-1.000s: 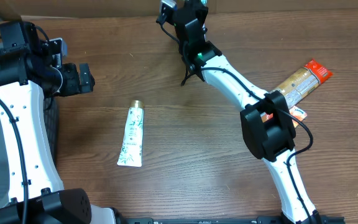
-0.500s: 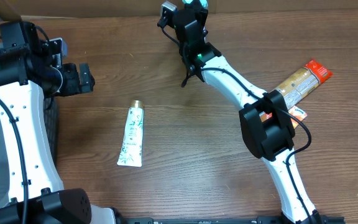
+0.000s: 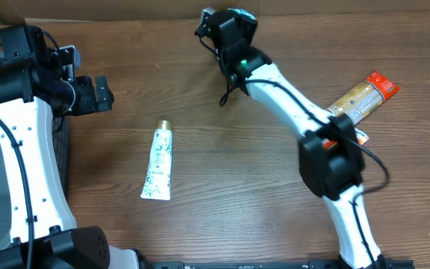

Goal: Scan the item barcode
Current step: 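Hold the wipes pack barcode up at the scanner window, then carry the wipes pack right and release it on the spaghetti package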

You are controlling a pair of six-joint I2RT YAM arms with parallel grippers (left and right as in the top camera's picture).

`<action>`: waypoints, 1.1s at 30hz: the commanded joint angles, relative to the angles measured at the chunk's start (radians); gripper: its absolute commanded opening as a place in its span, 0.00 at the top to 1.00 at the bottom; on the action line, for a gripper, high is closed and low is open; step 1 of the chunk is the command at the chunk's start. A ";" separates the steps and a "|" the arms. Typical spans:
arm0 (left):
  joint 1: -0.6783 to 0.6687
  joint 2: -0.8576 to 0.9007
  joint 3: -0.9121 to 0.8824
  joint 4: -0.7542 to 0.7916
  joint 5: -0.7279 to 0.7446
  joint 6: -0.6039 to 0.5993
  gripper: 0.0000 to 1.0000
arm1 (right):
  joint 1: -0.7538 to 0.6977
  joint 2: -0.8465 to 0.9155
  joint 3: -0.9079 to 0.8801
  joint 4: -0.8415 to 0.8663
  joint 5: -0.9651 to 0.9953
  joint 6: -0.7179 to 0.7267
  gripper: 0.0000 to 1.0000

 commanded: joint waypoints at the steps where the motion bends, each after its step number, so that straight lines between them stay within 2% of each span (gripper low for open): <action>1: -0.002 -0.004 0.013 0.004 0.001 0.015 0.00 | -0.006 -0.256 0.021 -0.175 -0.156 0.406 0.96; 3: -0.002 -0.004 0.013 0.004 0.001 0.015 0.00 | -0.040 -0.329 0.021 -0.349 -0.339 0.562 0.96; 7: -0.002 -0.004 0.013 0.004 0.001 0.015 0.00 | -0.153 -0.411 0.021 -0.635 -0.652 0.742 0.96; 10: -0.002 -0.004 0.013 0.004 0.001 0.015 0.00 | -0.278 -0.420 0.021 -0.819 -0.825 0.825 0.96; 15: -0.002 -0.004 0.013 0.004 0.001 0.015 0.00 | -0.509 -0.368 0.011 -1.006 -0.980 0.899 0.96; 19: -0.002 -0.004 0.013 0.004 0.001 0.015 0.00 | -0.666 -0.335 -0.071 -1.008 -1.029 0.906 0.96; 22: -0.002 -0.004 0.013 0.004 0.001 0.015 0.00 | -0.757 -0.320 -0.191 -0.937 -1.030 0.906 0.97; 28: -0.002 -0.004 0.013 0.004 0.001 0.015 0.00 | -0.841 -0.320 -0.406 -0.802 -1.064 0.906 0.96; 30: -0.002 -0.004 0.013 0.004 0.001 0.015 0.00 | -0.849 -0.320 -0.431 -0.789 -1.063 0.906 0.91; 33: -0.002 -0.004 0.013 0.004 0.001 0.015 0.00 | -0.851 -0.320 -0.432 -0.797 -1.063 0.906 0.75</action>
